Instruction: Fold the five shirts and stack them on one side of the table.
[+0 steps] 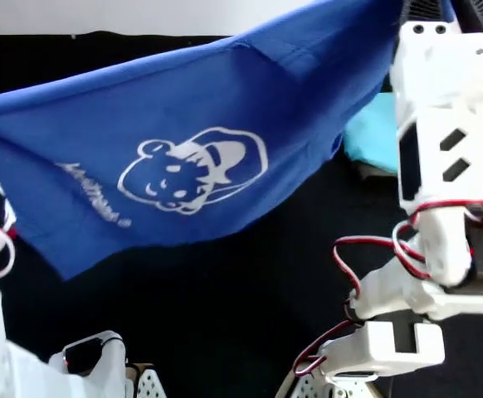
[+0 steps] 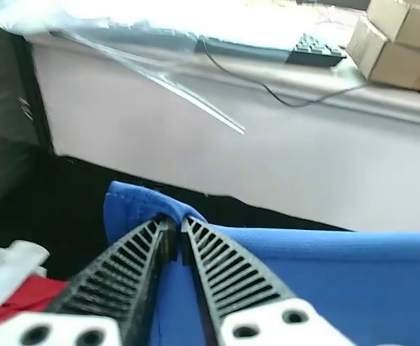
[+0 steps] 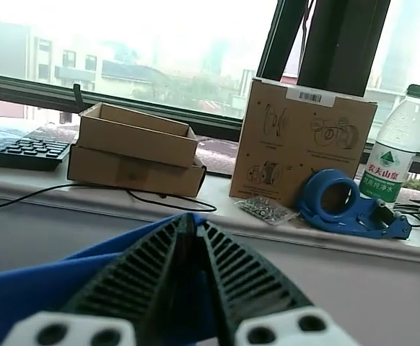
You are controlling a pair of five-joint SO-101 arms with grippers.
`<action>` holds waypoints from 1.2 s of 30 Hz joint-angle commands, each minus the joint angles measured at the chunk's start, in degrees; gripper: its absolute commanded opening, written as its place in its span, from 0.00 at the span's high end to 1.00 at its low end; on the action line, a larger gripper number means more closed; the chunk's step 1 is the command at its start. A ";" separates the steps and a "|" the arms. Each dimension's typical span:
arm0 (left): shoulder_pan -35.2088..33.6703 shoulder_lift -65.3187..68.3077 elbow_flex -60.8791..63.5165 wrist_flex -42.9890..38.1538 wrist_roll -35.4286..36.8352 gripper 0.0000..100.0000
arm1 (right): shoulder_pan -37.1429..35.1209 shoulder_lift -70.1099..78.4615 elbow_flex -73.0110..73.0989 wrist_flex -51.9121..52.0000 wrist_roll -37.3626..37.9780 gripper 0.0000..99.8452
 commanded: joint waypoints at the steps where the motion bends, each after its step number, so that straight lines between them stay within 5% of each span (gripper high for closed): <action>1: 0.31 0.57 3.38 -2.81 0.44 0.99 | 1.45 -4.88 -1.45 -1.71 -0.62 0.99; 10: 0.13 0.22 11.65 -5.45 0.35 0.99 | 1.45 -9.54 -1.45 -2.07 -0.62 0.99; 36: 0.04 -17.89 7.52 -3.69 0.26 0.99 | 1.45 -18.07 -1.45 -1.54 -0.53 0.99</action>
